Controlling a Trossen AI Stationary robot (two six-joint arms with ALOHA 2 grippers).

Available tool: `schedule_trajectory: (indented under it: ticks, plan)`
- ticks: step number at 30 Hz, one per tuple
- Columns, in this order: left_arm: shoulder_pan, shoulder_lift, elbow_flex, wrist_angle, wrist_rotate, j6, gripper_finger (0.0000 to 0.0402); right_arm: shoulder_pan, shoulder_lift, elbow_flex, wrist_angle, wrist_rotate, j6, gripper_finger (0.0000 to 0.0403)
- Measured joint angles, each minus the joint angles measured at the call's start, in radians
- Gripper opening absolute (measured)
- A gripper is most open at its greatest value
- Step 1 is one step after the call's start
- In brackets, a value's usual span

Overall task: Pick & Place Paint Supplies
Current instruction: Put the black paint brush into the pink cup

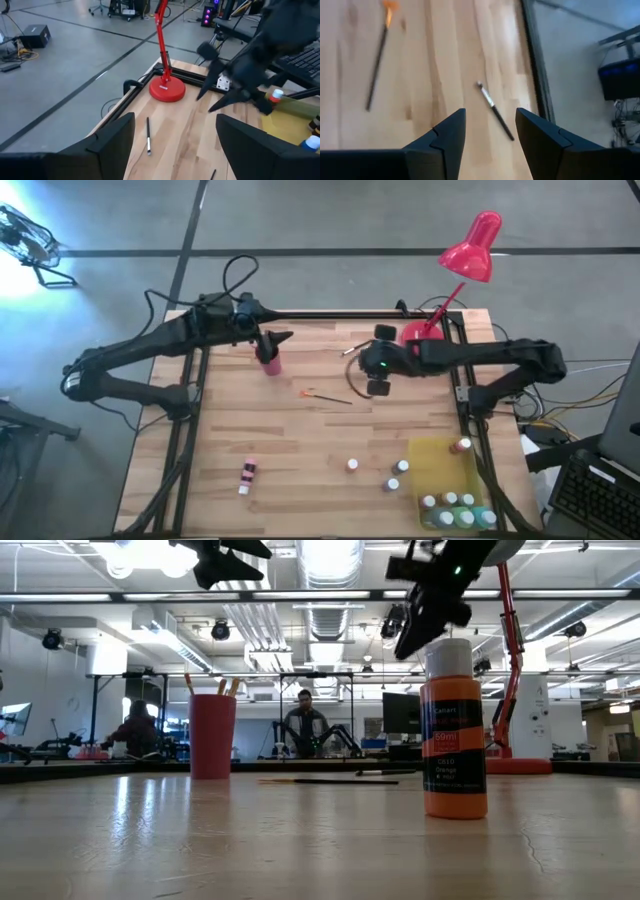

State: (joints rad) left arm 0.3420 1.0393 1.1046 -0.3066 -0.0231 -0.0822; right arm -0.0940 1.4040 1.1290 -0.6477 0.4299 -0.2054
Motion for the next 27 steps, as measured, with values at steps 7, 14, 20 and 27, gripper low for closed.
schedule_trajectory:
  ticks: [7,14,20,27]
  plan:
    - [0.0,0.003,0.0,-0.015,0.0,0.008,0.0284,-0.129,0.159,0.046,-0.034,-0.101,-0.151,0.017]
    - [0.0,0.003,0.001,-0.03,0.0,0.009,0.0284,-0.235,0.277,0.114,-0.041,-0.271,-0.253,0.0174]
    - [0.0,0.003,0.001,-0.034,0.0,0.01,0.0284,-0.264,0.391,0.205,-0.042,-0.325,-0.335,0.0166]
    - [0.0,0.003,0.0,-0.086,0.002,0.01,0.0284,-0.287,0.529,0.316,-0.056,-0.353,-0.383,0.0172]
